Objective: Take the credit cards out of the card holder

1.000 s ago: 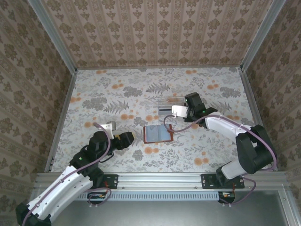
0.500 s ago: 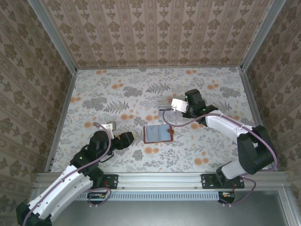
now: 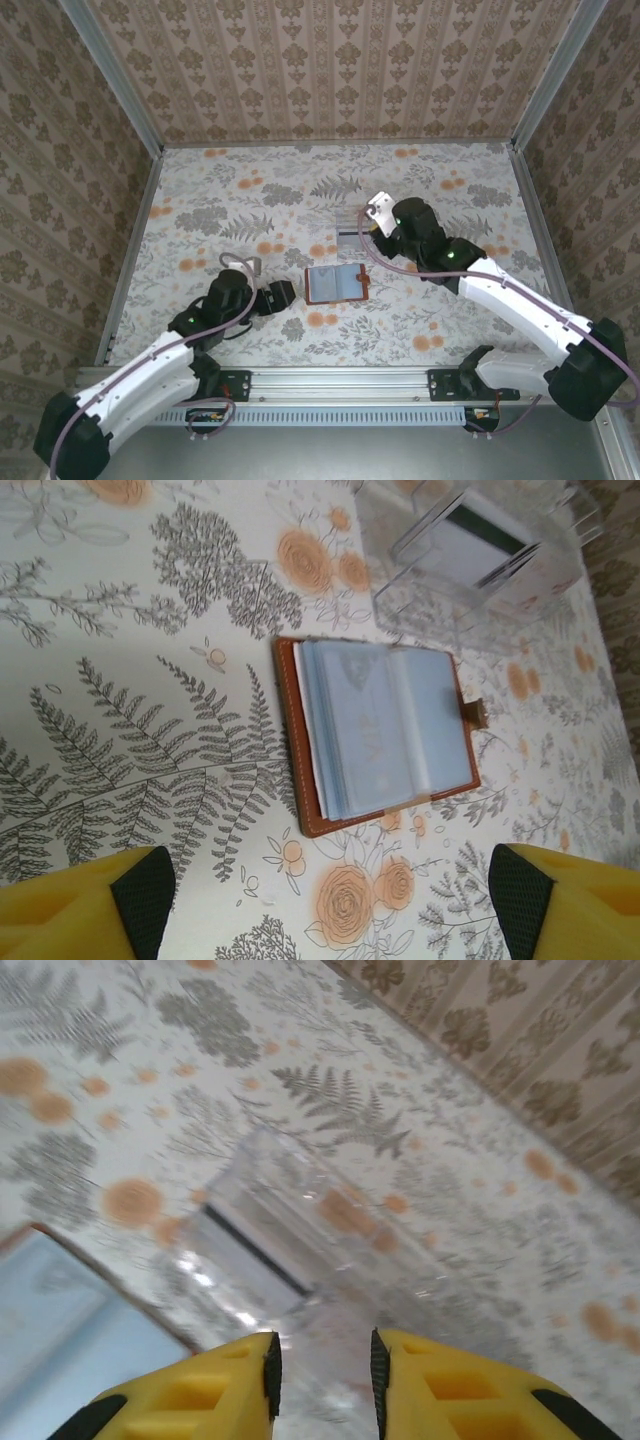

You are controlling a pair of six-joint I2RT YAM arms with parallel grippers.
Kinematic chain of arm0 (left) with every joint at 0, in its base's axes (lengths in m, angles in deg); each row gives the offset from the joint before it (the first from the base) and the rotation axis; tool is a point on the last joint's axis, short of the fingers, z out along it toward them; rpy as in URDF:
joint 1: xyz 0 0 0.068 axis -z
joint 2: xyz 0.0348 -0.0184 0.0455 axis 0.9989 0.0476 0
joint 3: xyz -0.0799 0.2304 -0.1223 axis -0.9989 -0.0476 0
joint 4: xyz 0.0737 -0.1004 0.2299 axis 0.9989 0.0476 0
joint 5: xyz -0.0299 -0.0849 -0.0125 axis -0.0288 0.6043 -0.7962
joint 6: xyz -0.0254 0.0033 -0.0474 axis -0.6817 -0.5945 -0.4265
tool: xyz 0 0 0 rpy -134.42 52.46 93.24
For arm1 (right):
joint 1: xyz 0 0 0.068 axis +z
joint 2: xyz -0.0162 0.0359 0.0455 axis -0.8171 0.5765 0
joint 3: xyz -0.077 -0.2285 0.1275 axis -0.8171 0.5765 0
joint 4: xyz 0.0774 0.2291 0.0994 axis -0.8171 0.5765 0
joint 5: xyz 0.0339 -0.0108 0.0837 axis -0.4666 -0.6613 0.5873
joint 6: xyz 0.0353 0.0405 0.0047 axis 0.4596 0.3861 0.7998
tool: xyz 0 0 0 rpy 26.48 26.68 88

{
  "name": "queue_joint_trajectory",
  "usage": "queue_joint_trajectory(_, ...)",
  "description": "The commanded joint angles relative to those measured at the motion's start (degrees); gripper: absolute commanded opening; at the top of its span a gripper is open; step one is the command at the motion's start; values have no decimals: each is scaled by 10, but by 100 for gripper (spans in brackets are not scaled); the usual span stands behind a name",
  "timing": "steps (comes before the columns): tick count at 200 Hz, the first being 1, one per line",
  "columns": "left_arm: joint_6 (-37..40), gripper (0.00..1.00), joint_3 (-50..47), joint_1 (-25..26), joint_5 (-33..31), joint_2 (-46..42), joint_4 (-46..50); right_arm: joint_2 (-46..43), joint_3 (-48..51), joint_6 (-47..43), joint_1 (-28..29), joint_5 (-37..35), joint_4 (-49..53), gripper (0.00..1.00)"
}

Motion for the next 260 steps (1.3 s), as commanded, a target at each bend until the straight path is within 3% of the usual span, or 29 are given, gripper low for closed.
queue_joint_trajectory(1,-8,84,20,14,9,39,-43,-7,28,187,18,16,39,33)
queue_joint_trajectory(60,-14,74,72,61,-15,174,-77,85,78,299,54,43,8,37)
queue_joint_trajectory(98,-11,66,108,68,-16,232,-77,156,92,318,56,58,-23,38)
queue_joint_trajectory(137,-11,64,132,69,-8,275,-84,207,90,327,56,71,-38,39)
queue_joint_trajectory(260,-12,58,159,69,13,376,-117,249,96,349,74,84,-55,34)
